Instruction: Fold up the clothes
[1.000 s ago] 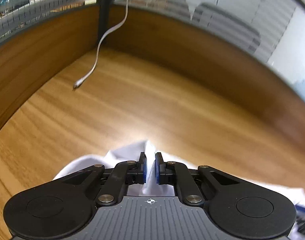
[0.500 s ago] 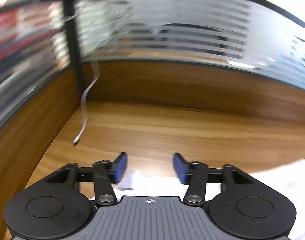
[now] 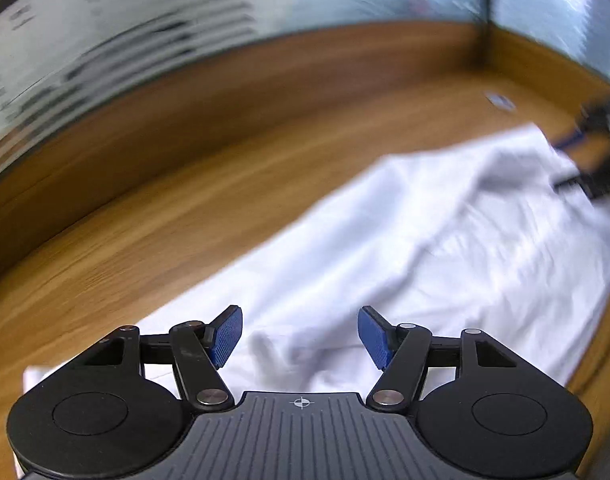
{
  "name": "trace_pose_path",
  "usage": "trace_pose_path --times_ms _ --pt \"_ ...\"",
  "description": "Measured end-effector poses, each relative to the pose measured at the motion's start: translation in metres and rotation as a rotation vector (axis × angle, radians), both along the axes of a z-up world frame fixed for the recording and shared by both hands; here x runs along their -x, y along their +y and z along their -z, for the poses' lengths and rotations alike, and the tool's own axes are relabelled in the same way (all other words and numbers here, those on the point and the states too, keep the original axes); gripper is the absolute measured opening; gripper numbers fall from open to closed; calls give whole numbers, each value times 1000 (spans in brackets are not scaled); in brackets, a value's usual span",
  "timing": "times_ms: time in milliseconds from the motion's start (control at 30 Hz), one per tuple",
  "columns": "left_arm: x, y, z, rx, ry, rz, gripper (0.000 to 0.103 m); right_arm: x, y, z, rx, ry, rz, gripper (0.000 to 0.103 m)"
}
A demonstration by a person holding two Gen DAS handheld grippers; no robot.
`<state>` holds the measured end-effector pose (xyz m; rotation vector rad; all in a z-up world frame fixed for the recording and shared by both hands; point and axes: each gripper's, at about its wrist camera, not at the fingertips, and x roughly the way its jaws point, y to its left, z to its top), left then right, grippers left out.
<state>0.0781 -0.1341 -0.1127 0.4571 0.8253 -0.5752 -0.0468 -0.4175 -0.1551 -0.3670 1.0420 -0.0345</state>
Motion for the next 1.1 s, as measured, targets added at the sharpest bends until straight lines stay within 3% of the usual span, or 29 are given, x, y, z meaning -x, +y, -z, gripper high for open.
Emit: trace_pose_path --times_ms 33,100,133,167,233,267,333,467,533,767,900,1000,1100 --pt "2 -4 3 -20 -5 14 67 -3 -2 4 1 7 -7 60" --pt "3 -4 5 -54 -24 13 67 -12 -3 12 0 33 -20 40" --pt "4 -4 5 -71 -34 13 63 -14 -5 15 1 44 -26 20" --pt "5 -4 6 -88 -44 13 43 -16 -5 15 6 43 -28 13" --pt "6 -4 8 -122 -64 13 27 -15 -7 10 26 14 -31 9" --pt "7 -4 9 -140 -74 13 21 -13 -9 6 44 -6 -34 8" --pt "9 -5 11 -174 -94 13 19 -10 -12 -4 82 -47 -38 5" --pt "26 3 -13 -190 -100 74 19 7 -16 -31 142 -120 -42 4" --pt "35 7 -14 -200 -73 113 19 18 -13 -33 169 -112 -68 4" --pt "52 10 30 -270 -21 166 19 42 -2 11 179 -8 -117 4" --pt "45 19 34 -230 -9 149 22 46 4 31 186 13 -129 4" --pt "43 26 26 -195 24 124 22 46 6 29 191 12 -129 4" --pt "46 38 4 -90 64 90 31 49 8 28 191 11 -137 4"
